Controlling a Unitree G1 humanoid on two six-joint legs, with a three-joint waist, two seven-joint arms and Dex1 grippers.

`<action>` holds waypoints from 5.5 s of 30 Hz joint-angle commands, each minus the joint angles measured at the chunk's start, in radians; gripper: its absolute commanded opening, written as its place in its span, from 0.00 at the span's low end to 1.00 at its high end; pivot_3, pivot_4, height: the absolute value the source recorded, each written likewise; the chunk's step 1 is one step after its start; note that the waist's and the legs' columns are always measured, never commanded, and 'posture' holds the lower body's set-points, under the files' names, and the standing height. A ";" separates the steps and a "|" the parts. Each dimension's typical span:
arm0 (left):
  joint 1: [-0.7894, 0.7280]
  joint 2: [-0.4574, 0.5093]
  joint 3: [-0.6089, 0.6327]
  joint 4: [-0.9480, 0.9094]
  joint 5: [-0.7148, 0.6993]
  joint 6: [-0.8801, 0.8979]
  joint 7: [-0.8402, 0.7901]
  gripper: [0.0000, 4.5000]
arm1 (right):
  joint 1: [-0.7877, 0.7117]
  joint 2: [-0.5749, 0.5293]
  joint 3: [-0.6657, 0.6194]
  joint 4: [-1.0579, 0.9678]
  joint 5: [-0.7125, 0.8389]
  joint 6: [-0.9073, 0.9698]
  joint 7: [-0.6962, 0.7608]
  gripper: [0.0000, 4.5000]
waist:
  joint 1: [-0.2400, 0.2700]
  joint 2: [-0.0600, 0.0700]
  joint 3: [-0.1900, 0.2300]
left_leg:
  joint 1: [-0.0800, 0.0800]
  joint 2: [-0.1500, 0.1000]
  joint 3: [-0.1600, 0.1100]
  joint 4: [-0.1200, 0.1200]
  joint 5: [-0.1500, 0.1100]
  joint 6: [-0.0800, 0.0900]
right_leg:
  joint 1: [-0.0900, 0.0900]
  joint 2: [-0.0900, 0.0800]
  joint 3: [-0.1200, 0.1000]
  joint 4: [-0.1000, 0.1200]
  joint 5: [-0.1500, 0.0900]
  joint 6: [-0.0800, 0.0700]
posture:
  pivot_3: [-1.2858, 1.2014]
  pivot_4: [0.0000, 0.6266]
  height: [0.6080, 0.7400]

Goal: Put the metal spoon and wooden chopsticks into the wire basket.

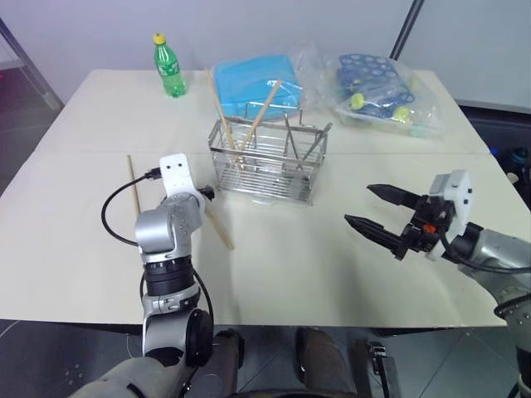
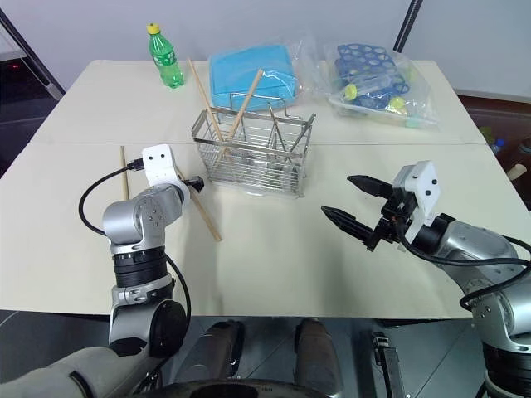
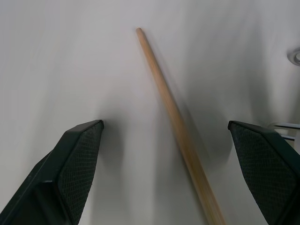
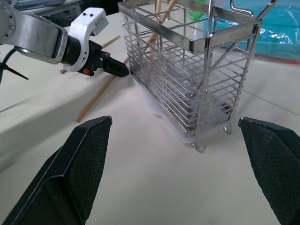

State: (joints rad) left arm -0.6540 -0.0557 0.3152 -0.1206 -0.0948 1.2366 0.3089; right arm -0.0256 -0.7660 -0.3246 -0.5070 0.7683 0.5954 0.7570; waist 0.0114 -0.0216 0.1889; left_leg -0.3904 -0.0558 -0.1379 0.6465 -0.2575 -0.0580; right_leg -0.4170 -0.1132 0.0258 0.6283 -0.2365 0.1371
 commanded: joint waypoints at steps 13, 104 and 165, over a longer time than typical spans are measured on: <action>0.008 -0.037 0.044 -0.030 0.010 -0.003 0.019 0.12 | -0.021 -0.032 -0.041 -0.062 0.046 0.005 0.012 1.00 | 0.003 0.000 0.000 | 0.000 0.000 0.000 0.001 0.000 0.000 | 0.002 0.000 0.000 -0.001 0.000 0.000 | 0.52 0.24 1.00; -0.471 0.248 -0.001 0.780 -0.405 -1.283 -1.125 0.01 | -0.104 0.170 0.151 -0.290 0.049 0.005 -0.412 1.00 | -0.026 -0.001 0.001 | 0.000 0.000 -0.001 0.001 -0.001 0.003 | 0.000 0.000 0.000 0.001 0.000 0.001 | 0.52 0.24 1.00; 0.031 0.407 0.189 -0.037 -0.137 -0.073 0.093 0.92 | -0.177 -0.031 0.220 -0.037 -0.012 0.002 0.166 1.00 | -0.022 -0.002 0.000 | 0.000 0.000 -0.001 0.001 -0.001 0.002 | -0.001 0.000 0.000 0.002 0.000 0.001 | 0.52 0.24 1.00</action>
State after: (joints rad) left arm -0.6193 0.3465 0.4878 -0.1213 -0.2522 1.1497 0.3874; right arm -0.2039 -0.7795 -0.0931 -0.5086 0.7509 0.6141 0.8999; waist -0.0107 -0.0234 0.1893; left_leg -0.3905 -0.0561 -0.1393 0.6474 -0.2587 -0.0558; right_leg -0.4183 -0.1132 0.0255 0.6303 -0.2364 0.1380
